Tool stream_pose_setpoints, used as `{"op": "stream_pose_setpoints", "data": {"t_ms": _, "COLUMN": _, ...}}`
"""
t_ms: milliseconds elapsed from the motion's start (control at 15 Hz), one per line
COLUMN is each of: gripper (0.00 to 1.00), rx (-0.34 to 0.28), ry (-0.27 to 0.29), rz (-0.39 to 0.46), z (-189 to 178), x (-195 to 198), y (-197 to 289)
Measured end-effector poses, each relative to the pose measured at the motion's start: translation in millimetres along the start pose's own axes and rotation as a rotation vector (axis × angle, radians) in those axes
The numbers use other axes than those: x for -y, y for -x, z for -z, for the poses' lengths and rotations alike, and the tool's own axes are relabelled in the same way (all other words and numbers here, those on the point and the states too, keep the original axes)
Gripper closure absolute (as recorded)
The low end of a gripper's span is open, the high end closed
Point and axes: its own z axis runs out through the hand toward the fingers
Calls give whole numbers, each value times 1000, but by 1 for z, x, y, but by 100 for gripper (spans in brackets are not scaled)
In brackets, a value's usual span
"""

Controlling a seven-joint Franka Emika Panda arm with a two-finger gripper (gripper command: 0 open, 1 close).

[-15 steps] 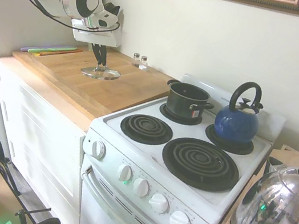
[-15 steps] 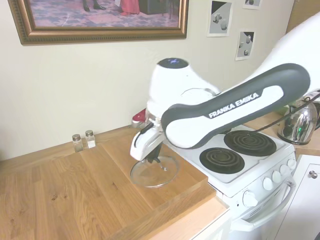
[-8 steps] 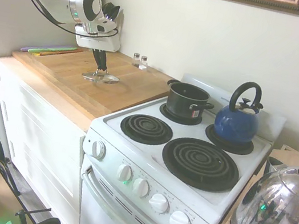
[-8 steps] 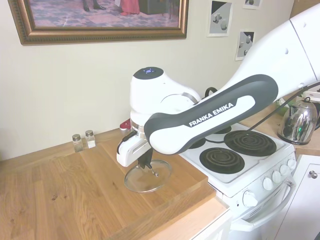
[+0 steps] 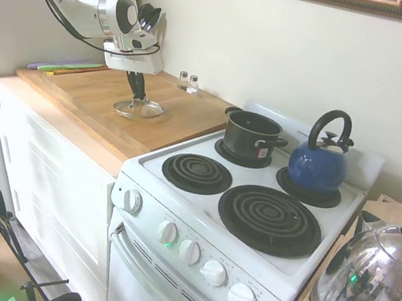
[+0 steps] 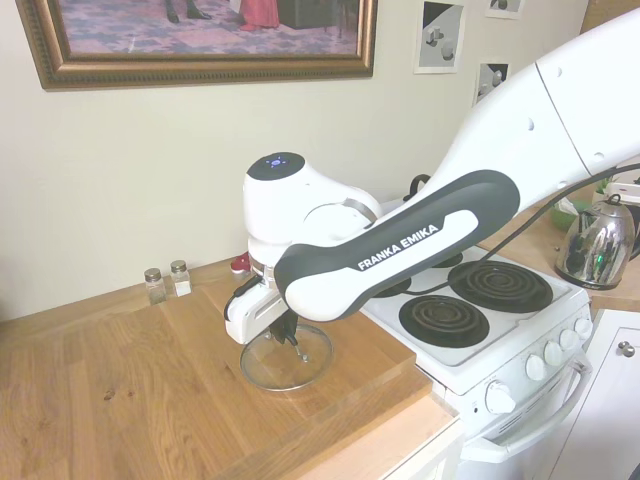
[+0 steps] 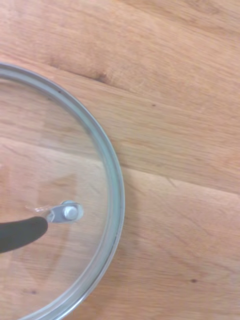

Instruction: Uncover the lid of the pot

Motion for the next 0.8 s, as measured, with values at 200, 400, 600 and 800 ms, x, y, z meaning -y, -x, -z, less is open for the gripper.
{"op": "stream_pose_setpoints", "data": {"t_ms": 200, "gripper": 0, "rx": -3, "ry": 6, "rz": 0, "z": -3, "x": -2, "y": -2}}
{"op": "stream_pose_setpoints", "data": {"t_ms": 400, "gripper": 0, "rx": 2, "ry": 15, "rz": -2, "z": -9, "x": -4, "y": -4}}
{"op": "stream_pose_setpoints", "data": {"t_ms": 600, "gripper": 0, "rx": -1, "ry": 11, "rz": 1, "z": -7, "x": -3, "y": -5}}
{"op": "stream_pose_setpoints", "data": {"t_ms": 800, "gripper": 0, "rx": -8, "ry": -9, "rz": 7, "z": 1, "x": -5, "y": -12}}
